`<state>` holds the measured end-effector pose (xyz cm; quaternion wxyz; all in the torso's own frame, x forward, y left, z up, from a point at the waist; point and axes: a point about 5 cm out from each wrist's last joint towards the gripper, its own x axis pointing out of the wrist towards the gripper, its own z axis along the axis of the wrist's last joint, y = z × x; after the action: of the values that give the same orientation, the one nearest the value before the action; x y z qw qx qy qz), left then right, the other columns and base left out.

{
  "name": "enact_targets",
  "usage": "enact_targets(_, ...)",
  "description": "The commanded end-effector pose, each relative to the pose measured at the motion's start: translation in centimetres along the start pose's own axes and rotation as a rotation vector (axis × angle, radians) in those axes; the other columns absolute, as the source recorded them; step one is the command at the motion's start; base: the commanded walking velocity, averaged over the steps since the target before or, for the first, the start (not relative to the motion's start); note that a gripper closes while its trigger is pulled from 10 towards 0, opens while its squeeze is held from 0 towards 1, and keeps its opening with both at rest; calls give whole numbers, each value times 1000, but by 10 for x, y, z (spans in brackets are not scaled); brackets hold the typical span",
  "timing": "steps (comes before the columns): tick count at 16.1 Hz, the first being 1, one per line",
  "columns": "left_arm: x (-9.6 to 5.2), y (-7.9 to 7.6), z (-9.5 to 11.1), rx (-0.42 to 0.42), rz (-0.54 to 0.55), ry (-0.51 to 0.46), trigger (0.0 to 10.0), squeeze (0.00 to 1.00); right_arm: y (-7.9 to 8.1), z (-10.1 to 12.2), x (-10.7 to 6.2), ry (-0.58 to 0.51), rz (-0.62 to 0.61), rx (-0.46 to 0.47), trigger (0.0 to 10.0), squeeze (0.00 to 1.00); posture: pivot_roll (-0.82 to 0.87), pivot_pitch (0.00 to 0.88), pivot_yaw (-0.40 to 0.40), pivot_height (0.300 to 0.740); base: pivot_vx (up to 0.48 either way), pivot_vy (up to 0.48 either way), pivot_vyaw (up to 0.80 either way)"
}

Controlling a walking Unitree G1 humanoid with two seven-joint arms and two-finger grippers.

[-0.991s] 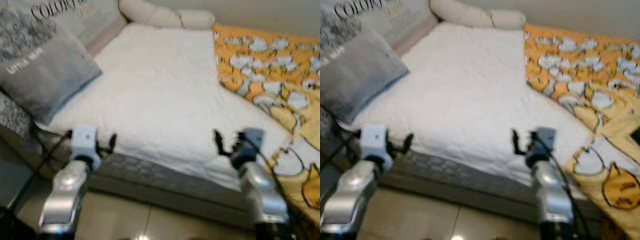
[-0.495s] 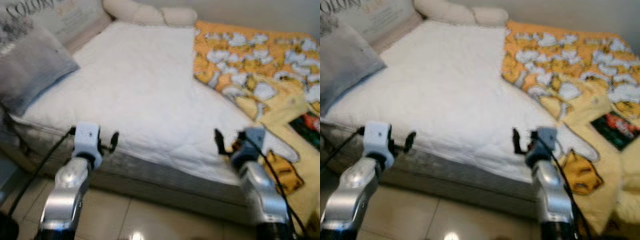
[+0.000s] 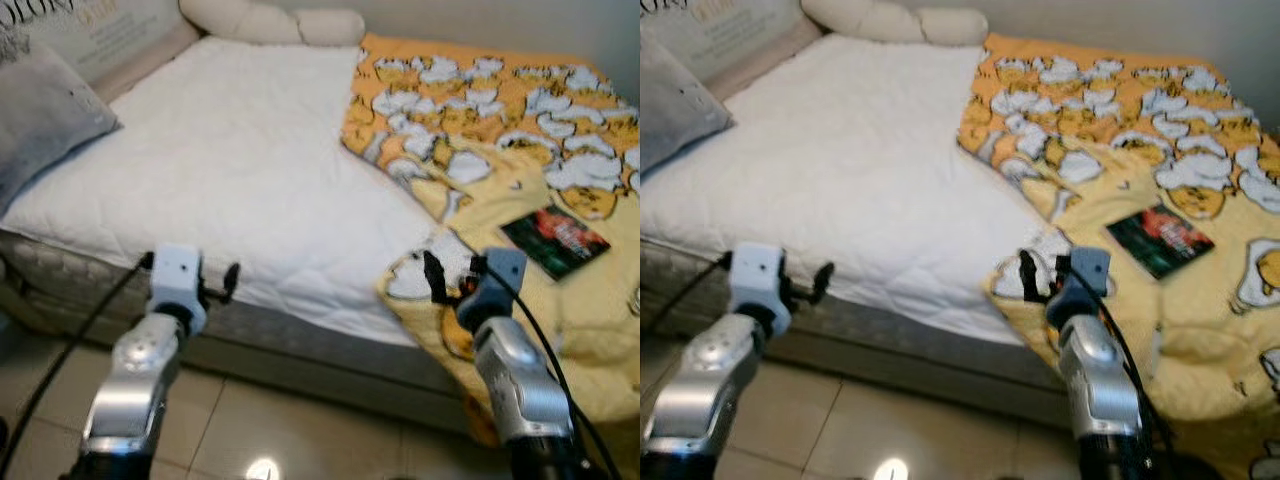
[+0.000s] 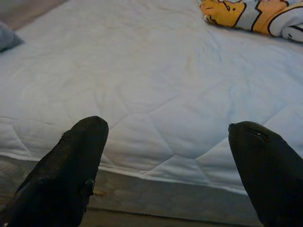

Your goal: Clean up the room

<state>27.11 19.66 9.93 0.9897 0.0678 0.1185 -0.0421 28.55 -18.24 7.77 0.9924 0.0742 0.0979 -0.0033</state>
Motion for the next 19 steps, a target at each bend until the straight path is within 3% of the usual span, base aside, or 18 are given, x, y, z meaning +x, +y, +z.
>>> enact_targets(1,1,-6,2,-5,-22,-6,10000,1000,-7,1,-1,-5,-27,-7,10000,1000,-47,0,26,740,0,-409,0)
enact_targets(11,2,-8,1,0,-30,-6,10000,1000,-6,-1,0,-1,-17,-8,10000,1000,-48,0,26,740,0,-412,340)
enact_targets(19,1,-7,0,12,-35,-6,10000,1000,-3,-4,-1,5,-4,-3,10000,1000,-44,0,27,740,0,-412,611)
